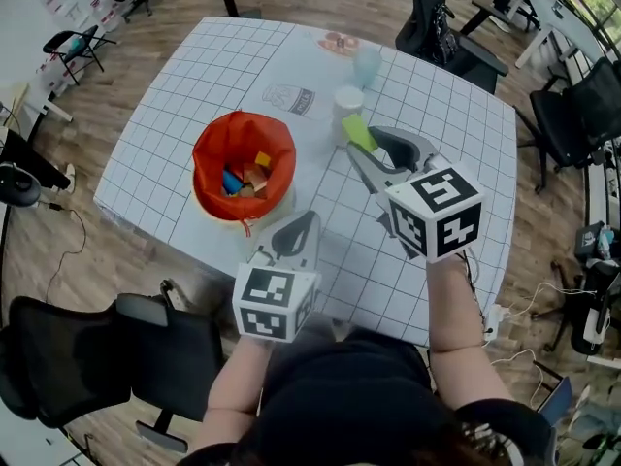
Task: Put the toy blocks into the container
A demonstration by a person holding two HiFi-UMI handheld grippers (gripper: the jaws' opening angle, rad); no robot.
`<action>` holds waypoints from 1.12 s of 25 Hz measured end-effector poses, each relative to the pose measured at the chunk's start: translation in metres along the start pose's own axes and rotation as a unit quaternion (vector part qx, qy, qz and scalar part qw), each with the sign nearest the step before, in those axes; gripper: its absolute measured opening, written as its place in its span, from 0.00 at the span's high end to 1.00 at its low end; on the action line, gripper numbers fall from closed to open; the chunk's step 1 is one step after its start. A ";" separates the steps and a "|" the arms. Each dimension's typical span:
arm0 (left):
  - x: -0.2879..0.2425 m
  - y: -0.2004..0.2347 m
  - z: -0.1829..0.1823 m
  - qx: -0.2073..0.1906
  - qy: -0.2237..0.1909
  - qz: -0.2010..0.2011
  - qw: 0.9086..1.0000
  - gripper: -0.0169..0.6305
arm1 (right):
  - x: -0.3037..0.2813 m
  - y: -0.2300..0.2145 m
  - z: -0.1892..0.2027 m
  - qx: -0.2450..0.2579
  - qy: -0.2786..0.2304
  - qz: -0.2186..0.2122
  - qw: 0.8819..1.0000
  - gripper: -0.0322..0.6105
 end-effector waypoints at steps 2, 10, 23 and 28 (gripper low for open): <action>0.011 0.011 0.003 0.003 -0.002 -0.008 1.000 0.93 | -0.013 0.018 -0.006 0.008 -0.010 -0.029 0.999 0.70; 0.043 0.042 0.017 0.012 -0.002 -0.038 0.999 0.93 | -0.061 0.073 -0.014 0.029 -0.040 -0.128 0.991 0.70; 0.060 0.062 0.021 0.023 -0.015 -0.053 0.998 0.93 | -0.090 0.094 -0.005 0.084 -0.016 -0.125 0.988 0.70; 0.052 0.055 0.021 0.017 -0.011 -0.022 1.000 0.93 | -0.073 0.084 -0.004 0.073 -0.027 -0.092 0.993 0.72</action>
Point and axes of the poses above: the fingertips, and each gripper's own axes: x backward along the fingers, y to its left, z out of its underside, the point moved 10 cm from there along x, backward along the fingers, and after that the axes turned 9 degrees about -z, right-handed, at the moved point
